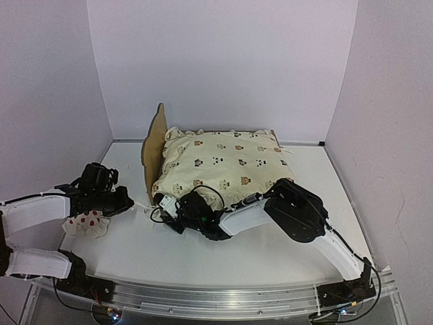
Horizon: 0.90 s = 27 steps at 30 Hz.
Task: Set up the pet bed
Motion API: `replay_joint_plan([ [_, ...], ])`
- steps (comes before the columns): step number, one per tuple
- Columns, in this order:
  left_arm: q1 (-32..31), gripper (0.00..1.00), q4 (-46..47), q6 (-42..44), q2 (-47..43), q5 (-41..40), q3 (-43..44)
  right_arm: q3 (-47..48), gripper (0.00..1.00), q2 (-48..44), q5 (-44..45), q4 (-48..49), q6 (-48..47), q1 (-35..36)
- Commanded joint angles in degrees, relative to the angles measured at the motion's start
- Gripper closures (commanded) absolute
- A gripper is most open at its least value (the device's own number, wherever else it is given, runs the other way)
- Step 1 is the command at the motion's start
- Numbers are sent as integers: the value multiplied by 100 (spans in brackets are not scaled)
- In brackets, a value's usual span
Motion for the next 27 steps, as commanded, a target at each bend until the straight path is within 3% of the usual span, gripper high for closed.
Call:
replay_joint_plan([
  [1,16,100,-11,128,26,-81,237,-291,44,-288,308,21,-349,-36],
  [10,16,100,17,130,91,-65,260,-1313,42,-929,-136,773,-314,21],
  [27,16,100,135,140,223,25,228,-76,29,103,-109,960,-1018,17],
])
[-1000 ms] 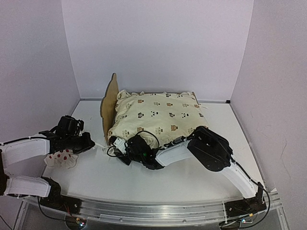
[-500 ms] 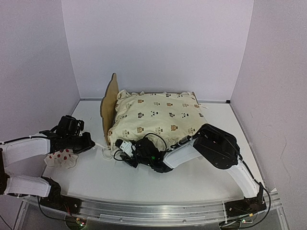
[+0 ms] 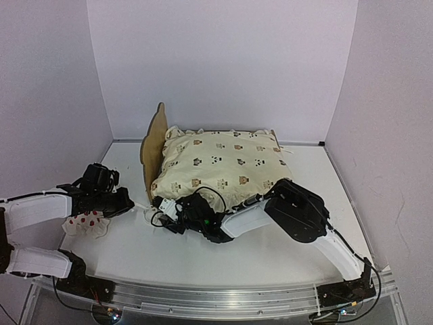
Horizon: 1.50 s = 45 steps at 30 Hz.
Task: Set up the pet bed
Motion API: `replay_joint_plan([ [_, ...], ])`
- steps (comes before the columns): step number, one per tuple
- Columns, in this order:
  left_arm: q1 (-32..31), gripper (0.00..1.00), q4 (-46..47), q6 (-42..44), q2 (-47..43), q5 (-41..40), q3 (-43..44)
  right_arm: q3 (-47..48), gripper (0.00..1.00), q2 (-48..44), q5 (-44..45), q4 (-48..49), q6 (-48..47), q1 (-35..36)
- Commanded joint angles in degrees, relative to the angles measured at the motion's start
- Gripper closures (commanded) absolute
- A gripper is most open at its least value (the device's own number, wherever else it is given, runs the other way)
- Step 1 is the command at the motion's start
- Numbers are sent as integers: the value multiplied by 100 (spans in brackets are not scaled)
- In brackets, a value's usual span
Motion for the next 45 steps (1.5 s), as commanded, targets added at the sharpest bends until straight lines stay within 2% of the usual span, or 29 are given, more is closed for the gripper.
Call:
replay_joint_plan([
  [1,16,100,140,132,75,33,215,212,28,243,-124,531,-372,-25],
  [4,16,100,141,141,90,48,234,291,25,522,-250,1027,-660,-13],
  [8,16,100,130,163,127,66,305,669,26,1035,-335,1666,-1176,-19],
  [11,18,100,129,208,188,64,332,875,27,1205,-289,1743,-1332,-20],
  [17,16,100,149,223,272,59,381,550,31,1037,121,1735,-913,-34],
  [23,16,100,186,241,315,77,429,-18,43,759,630,1630,-279,-34],
  [28,17,100,210,252,341,100,461,9,45,647,616,971,44,-33],
  [33,16,100,220,255,315,135,456,287,45,547,513,-138,147,-35],
  [39,16,100,229,267,324,194,470,835,46,523,579,-1542,152,-42],
  [45,16,100,238,276,300,240,479,1527,50,733,786,-2473,78,-80],
])
